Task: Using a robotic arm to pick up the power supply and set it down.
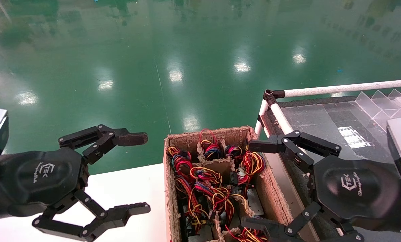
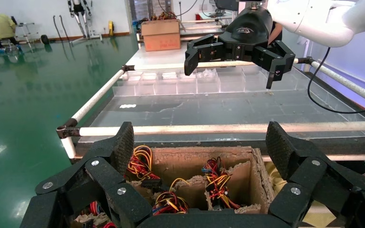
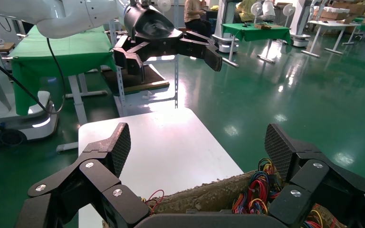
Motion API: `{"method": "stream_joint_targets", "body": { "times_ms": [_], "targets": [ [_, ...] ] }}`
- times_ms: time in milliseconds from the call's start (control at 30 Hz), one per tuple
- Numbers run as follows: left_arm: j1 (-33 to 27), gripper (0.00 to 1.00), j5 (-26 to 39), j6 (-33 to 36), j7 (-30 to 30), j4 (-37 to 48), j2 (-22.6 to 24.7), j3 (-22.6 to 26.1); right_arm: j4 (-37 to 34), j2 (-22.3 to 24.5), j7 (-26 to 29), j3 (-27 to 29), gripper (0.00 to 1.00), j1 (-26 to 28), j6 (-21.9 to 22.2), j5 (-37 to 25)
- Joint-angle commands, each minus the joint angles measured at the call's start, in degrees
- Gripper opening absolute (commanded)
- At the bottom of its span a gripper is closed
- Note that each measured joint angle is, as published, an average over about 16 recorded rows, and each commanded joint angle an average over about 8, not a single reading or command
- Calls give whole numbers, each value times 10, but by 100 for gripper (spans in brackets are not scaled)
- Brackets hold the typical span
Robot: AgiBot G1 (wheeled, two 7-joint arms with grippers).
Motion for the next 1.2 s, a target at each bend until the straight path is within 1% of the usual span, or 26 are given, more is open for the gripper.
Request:
{"method": "stream_joint_targets", "body": {
  "times_ms": [33,1200],
  "targets": [
    [0,100,0,0,0,0,0,0,0,0,0,0,100,0,0,0],
    [0,100,0,0,0,0,0,0,0,0,0,0,100,0,0,0]
  ]
}}
